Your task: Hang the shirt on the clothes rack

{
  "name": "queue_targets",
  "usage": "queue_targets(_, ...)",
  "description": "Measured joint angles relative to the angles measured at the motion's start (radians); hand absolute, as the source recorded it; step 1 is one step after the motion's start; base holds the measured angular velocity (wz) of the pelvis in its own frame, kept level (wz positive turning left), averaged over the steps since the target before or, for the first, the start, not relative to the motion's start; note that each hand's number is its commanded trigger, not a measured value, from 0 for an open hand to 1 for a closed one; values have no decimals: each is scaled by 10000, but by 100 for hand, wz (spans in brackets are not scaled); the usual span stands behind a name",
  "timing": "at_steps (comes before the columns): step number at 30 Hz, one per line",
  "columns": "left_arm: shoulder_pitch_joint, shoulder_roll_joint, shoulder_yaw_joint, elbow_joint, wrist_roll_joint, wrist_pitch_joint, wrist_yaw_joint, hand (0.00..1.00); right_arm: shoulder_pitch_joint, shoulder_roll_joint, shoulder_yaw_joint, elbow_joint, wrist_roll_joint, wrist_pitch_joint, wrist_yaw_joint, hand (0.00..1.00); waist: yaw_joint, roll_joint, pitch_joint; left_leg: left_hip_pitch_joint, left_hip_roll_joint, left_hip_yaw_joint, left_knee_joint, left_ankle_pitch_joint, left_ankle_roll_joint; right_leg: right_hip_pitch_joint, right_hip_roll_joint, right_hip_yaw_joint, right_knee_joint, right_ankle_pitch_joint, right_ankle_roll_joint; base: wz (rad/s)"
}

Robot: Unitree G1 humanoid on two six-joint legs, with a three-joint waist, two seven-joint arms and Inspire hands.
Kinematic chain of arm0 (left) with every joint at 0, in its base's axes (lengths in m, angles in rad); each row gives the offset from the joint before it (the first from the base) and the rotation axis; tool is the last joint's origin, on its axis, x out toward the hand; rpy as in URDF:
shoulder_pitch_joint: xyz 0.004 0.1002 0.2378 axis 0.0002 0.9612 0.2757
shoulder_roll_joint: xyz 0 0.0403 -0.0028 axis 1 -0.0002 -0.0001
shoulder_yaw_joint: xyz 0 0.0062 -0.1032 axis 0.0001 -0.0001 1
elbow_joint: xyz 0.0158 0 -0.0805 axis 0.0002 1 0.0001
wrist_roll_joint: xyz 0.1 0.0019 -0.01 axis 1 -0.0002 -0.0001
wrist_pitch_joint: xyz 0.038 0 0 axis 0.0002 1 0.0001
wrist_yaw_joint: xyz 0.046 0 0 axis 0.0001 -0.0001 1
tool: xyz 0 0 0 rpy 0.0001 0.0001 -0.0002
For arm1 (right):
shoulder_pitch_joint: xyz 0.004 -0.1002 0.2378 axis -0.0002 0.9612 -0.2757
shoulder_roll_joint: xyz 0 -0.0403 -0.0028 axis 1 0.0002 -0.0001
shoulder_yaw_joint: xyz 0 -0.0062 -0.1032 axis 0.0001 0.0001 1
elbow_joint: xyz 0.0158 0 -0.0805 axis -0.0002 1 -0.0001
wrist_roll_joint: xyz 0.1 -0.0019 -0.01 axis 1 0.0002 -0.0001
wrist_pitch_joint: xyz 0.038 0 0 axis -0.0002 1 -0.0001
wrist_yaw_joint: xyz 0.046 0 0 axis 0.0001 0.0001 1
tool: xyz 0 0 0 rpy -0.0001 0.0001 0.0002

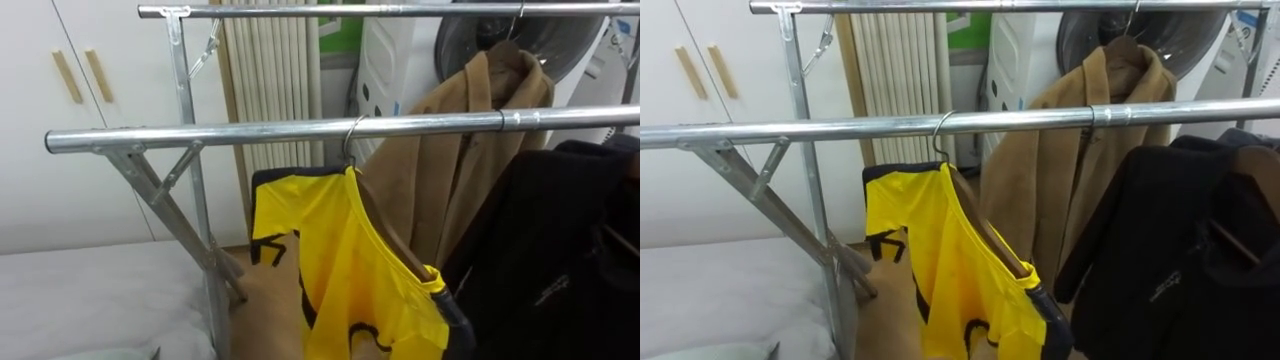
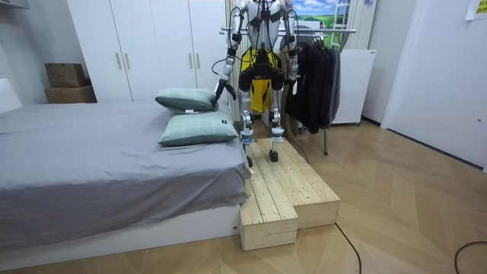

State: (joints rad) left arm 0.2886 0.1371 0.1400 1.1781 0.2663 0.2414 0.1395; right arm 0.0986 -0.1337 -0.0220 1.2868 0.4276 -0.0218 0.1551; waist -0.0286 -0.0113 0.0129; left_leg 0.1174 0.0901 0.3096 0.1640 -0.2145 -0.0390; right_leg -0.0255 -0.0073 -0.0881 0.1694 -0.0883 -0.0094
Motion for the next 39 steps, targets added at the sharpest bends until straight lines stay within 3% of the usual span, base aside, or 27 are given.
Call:
queue_targets(13,-153,107,-481,74,-623,-6,-161,0,-9,-112,401,-362,77,-37,-214,0,20,249,19,-90,23,-228,26,-18,-30,29,-14,-251,27,-53,-17,5)
queue_targets(16,-307,82,-543,43,-782,-36,-101,0,-189,-92,726,-504,-32,-69,-288,0,49,353,-45,-542,65,-422,324,-40,-64,-327,-40,-398,222,-128,-62,11)
queue_targets(19,-639,93,-540,43,-1011,-202,105,0,-460,-77,877,-465,-530,-93,-202,0,118,402,-18,-1117,157,-688,698,-57,-93,-644,-54,-704,364,-216,-159,32)
queue_targets(23,-793,21,-553,-33,-1272,-730,243,0,-582,-167,1134,-422,-989,-118,-209,0,244,620,-23,-1933,262,-1381,1175,19,-199,-626,-119,-1712,339,-261,-346,62)
queue_targets(25,-861,1,-675,-126,-1326,-965,187,0,-603,-169,1175,-411,-1213,-116,-212,0,307,688,-27,-2302,255,-1505,1266,279,-239,-605,-182,-2262,324,-309,-412,99)
queue_targets(26,-905,26,-797,-262,-1482,-1119,119,0,-607,-172,1173,-414,-1292,-116,-214,0,317,648,-21,-2458,215,-1505,1107,588,-246,-605,-256,-2658,308,-353,-465,123)
queue_targets(28,-989,54,-855,-538,-1562,-1220,-48,0,-679,-186,1131,-410,-1718,-96,-217,0,397,556,-28,-2553,191,-1231,547,1170,-228,-635,-368,-3393,127,-436,-608,119)
queue_targets(29,-1028,42,-850,-696,-1572,-1312,-192,0,-738,-206,1078,-415,-2033,-57,-220,0,450,366,34,-2605,239,-615,465,1412,-129,-617,-606,-4084,31,-546,-805,121)
queue_targets(30,-1043,3,-866,-710,-1575,-1398,-373,0,-722,-242,1077,-433,-2157,17,-248,0,482,355,19,-2695,470,349,1338,1092,173,-500,-671,-4640,28,-672,-844,128)
queue_targets(31,-1048,-22,-862,-717,-1598,-1400,-447,0,-719,-253,1072,-442,-2231,35,-278,0,485,369,13,-2689,616,742,1873,859,265,-389,-673,-4933,28,-709,-890,145)
queue_targets(33,-1097,50,-876,-800,-1764,-1408,-626,0,-677,-248,996,-458,-2265,266,-433,0,439,370,8,-2391,1164,1884,3358,201,334,-75,-737,-6134,246,-1015,-935,150)
queue_targets(34,-1095,92,-905,-776,-1763,-1389,-636,0,-684,-249,947,-466,-2266,303,-461,0,417,371,12,-2228,1272,2149,3584,69,307,-19,-770,-6399,359,-1090,-912,146)
queue_targets(35,-1051,162,-932,-753,-1769,-1388,-720,0,-692,-243,757,-469,-2311,349,-501,0,339,376,13,-1841,1415,2502,3823,-176,262,138,-789,-6981,412,-1226,-910,147)
queue_targets(37,-968,179,-857,-701,-1762,-1393,-825,0,-666,-292,553,-456,-2329,380,-489,0,313,351,17,-1331,1394,2631,3746,-402,159,220,-837,-7692,564,-1349,-908,139)
queue_targets(39,-894,138,-867,-669,-1763,-1373,-820,0,-632,-379,387,-425,-2214,380,-430,0,321,332,28,-766,1146,2590,2621,-555,-75,226,-822,-8380,709,-1443,-918,111)
